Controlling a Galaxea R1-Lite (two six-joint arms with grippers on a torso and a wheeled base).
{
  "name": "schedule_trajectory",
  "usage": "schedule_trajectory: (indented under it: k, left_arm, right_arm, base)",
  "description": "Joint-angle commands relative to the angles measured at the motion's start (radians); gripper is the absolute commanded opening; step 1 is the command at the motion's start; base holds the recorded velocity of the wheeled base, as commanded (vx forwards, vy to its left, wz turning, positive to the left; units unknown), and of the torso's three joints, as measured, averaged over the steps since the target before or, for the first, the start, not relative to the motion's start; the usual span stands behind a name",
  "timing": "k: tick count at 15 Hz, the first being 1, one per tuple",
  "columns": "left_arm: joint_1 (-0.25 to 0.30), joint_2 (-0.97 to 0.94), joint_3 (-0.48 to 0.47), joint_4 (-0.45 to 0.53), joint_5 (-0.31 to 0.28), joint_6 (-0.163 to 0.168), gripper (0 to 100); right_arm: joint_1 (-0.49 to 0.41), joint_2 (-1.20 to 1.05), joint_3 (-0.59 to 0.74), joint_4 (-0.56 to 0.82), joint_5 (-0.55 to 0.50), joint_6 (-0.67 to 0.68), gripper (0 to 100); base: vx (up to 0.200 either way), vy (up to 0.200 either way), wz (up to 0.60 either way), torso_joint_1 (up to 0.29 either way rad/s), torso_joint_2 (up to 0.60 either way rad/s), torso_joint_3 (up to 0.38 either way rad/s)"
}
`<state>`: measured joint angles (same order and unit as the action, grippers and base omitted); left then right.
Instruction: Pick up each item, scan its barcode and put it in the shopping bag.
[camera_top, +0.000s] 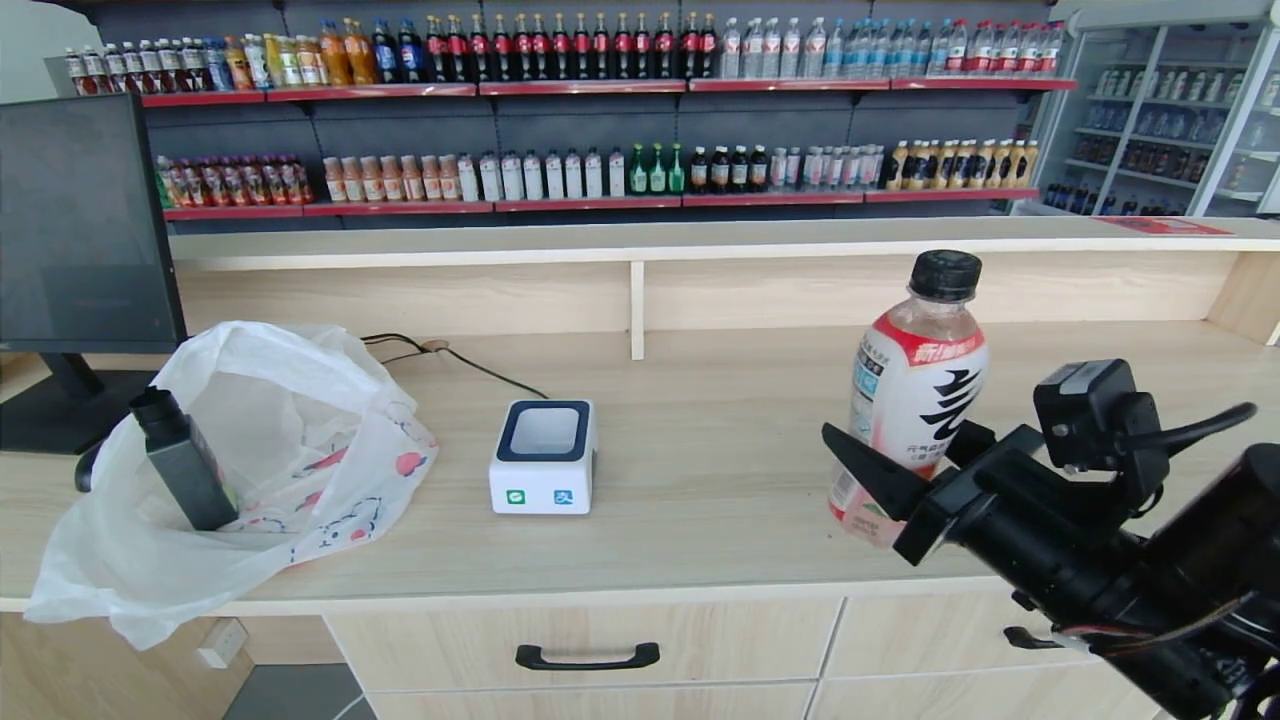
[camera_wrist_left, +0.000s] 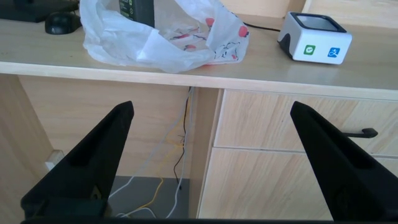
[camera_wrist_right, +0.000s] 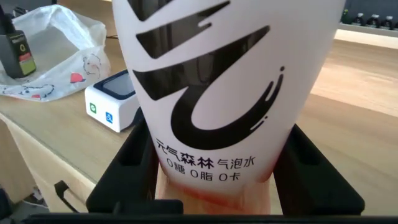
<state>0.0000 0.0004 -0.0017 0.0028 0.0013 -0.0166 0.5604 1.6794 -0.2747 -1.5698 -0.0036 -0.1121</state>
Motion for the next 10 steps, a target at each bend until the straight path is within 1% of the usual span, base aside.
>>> schedule_trajectory:
  k: [1, 7, 10]
  left_arm:
    - [0.000, 0.000, 0.000, 0.000, 0.000, 0.000, 100]
    - [0.000, 0.000, 0.002, -0.001, 0.000, 0.003, 100]
    - [0.000, 0.000, 0.002, -0.001, -0.001, 0.003, 100]
  right_arm:
    - [-0.051, 0.002, -0.003, -0.001, 0.002, -0.003, 0]
    - [-0.089, -0.043, 0.019, -0.001, 0.002, 0.002, 0]
    - [-0.093, -0.075, 0.035, -0.001, 0.002, 0.012, 0]
  base:
    - [0.000, 0.000, 0.00, 0.000, 0.00, 0.000]
    - [0.000, 0.000, 0.00, 0.000, 0.00, 0.000]
    - [0.000, 0.200, 0.00, -0.002, 0.00, 0.002]
